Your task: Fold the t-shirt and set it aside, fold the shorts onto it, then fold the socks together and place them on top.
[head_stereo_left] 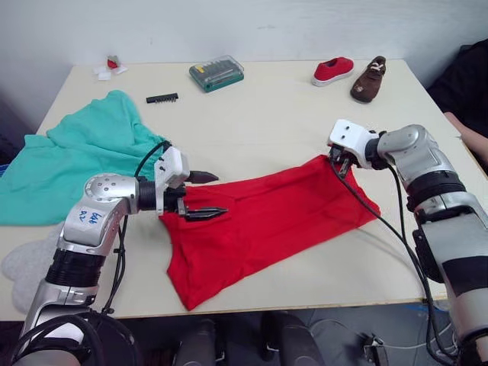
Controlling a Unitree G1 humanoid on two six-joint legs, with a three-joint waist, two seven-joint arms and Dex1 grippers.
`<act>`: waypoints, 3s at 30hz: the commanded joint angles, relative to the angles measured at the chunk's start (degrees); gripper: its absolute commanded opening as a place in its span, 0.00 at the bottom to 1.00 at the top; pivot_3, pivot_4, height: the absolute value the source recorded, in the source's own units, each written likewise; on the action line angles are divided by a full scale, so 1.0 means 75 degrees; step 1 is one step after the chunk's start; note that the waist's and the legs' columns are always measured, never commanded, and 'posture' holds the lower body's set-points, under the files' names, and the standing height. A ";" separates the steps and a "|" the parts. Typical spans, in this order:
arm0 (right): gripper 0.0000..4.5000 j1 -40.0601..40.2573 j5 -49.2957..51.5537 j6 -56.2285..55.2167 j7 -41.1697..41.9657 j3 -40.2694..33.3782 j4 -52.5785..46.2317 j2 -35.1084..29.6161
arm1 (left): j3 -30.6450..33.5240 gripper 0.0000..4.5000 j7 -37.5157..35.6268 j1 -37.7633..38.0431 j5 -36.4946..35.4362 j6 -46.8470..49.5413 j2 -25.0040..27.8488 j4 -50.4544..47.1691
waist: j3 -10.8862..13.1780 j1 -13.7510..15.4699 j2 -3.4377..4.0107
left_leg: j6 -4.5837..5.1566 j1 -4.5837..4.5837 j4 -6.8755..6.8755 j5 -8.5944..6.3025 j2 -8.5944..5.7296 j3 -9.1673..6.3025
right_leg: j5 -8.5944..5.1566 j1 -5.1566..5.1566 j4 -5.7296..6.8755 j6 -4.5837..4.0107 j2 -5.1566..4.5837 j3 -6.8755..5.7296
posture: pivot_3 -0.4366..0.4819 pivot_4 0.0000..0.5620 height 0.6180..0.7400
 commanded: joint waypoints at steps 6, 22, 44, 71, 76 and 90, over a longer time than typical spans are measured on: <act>0.17 -0.0179 -0.0429 -0.0922 -0.0139 -0.0219 0.0552 -0.0084 | 0.0457 1.00 0.0042 -0.0133 -0.0551 0.0199 -0.0108 -0.0548 | 0.0002 0.0008 0.0004 | 0.0005 -0.0008 0.0019 0.0001 -0.0001 -0.0008 | 0.0002 0.0000 0.0021 0.0004 -0.0002 -0.0005 | 0.48 0.27 1.00; 1.00 0.4602 0.2763 0.7100 0.0447 -0.4414 -0.9494 -0.2134 | -0.0323 1.00 -0.1393 -0.2178 0.0279 -0.1003 -0.0352 0.2734 | 0.0018 0.0285 0.0032 | 0.0006 -0.0042 0.0035 0.0004 -0.0003 -0.0078 | 0.0002 0.0013 0.0012 0.0003 0.0003 -0.0051 | 0.48 0.27 1.00; 1.00 0.8495 0.3667 1.3346 -0.3493 -0.7124 -1.6186 0.3359 | -0.1300 1.00 -0.1748 -0.4954 0.3268 -0.4405 -0.1847 0.9381 | 0.0012 0.0251 0.0024 | 0.0022 -0.0138 0.0074 0.0016 -0.0023 -0.0084 | 0.0006 -0.0080 0.0037 0.0001 0.0000 -0.0064 | 0.48 0.27 1.00; 1.00 0.7801 0.4158 1.3346 -0.4523 -0.7741 -1.5060 0.4143 | -0.0544 0.71 -0.1347 -0.5461 0.3597 -0.3815 -0.1834 0.9743 | -0.0049 0.0088 -0.0076 | 0.0032 -0.0138 0.0107 0.0010 -0.0021 -0.0093 | 0.0006 -0.0072 0.0060 0.0001 -0.0009 -0.0064 | 0.48 0.27 1.00; 1.00 0.7857 0.4233 1.3346 -0.4572 -0.7774 -1.5078 0.4143 | -0.0897 0.85 -0.0999 -0.5329 0.4116 -0.3953 -0.1938 0.9836 | -0.0049 0.0086 -0.0076 | 0.0032 -0.0138 0.0103 0.0010 -0.0021 -0.0092 | 0.0006 -0.0073 0.0065 0.0001 -0.0005 -0.0065 | 0.48 0.27 1.00; 1.00 0.7725 0.4307 1.3227 -0.4610 -0.7703 -1.4957 0.3949 | -0.1144 0.22 -0.0847 -0.5069 0.4567 -0.3543 -0.2261 1.0045 | -0.0050 0.0086 -0.0076 | 0.0032 -0.0135 0.0107 0.0010 -0.0021 -0.0092 | 0.0006 -0.0071 0.0063 0.0001 -0.0008 -0.0063 | 0.48 0.27 1.00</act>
